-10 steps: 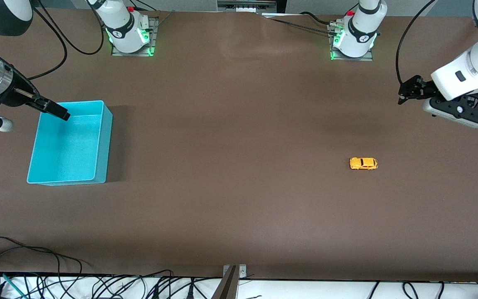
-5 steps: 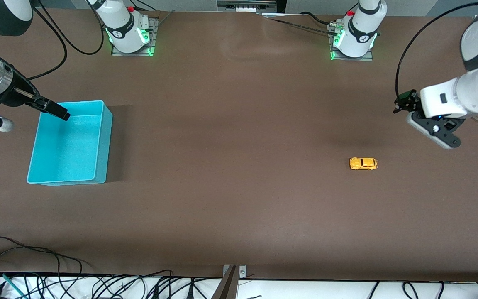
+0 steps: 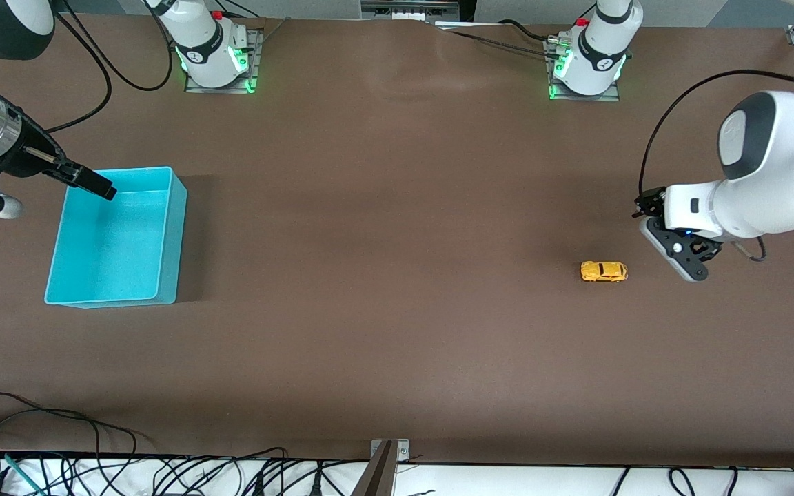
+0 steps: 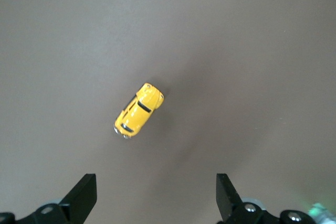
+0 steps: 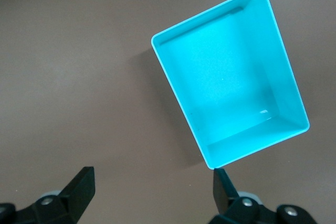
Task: Wind up and store yellow beetle car
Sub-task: 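Move the left gripper down over the yellow beetle car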
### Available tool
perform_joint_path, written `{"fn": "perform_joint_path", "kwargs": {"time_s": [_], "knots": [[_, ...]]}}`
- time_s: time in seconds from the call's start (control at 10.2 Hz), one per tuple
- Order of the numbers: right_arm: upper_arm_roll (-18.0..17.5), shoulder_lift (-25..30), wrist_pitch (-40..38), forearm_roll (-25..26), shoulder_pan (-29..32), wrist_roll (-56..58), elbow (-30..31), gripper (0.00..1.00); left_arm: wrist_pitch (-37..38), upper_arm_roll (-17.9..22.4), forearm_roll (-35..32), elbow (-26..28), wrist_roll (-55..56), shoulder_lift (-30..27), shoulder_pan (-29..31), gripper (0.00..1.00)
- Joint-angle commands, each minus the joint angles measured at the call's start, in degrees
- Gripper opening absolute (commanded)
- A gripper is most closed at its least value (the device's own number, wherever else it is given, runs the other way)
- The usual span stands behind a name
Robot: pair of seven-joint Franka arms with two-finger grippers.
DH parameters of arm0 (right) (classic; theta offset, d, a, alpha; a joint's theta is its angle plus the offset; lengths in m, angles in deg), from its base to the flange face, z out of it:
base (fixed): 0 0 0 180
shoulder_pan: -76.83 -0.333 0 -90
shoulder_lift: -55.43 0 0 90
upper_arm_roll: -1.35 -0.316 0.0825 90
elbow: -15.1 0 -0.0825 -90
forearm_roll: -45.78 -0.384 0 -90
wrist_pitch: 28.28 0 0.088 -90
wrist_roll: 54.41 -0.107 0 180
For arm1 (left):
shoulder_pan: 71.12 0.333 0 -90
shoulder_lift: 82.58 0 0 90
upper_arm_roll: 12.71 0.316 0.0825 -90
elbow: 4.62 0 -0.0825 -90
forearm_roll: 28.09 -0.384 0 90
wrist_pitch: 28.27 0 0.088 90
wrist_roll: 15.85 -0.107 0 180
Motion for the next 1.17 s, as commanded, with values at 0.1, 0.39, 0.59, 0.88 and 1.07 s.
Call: {"fn": "perform_joint_path", "kwargs": {"time_s": [0.1, 0.39, 0.59, 0.88, 1.07], "knots": [[0.03, 0.23, 0.31, -0.71, 0.05, 0.02, 0.14, 1.00, -12.55, -0.40, -0.81, 8.50, -14.05, 0.55, 1.49, 1.00], [0.03, 0.23, 0.40, -0.79, 0.05, 0.11, 0.14, 1.00, -20.21, -0.40, -0.81, 9.39, -27.59, 6.88, 3.07, 1.00], [0.03, 0.05, 0.31, -0.79, 0.05, 0.11, 0.14, 1.00, -27.74, -0.40, -0.81, 13.41, -32.70, 7.94, 3.16, 1.00], [0.12, 0.05, 0.40, -0.79, 0.05, 0.11, 0.14, 1.00, -33.68, -0.40, -0.81, 15.99, -34.57, 10.66, 2.99, 1.00], [0.12, 0.05, 0.31, -0.79, 0.05, 0.19, 0.14, 1.00, -34.46, -0.48, -0.81, 15.90, -35.27, 12.42, 2.99, 1.00]]}}
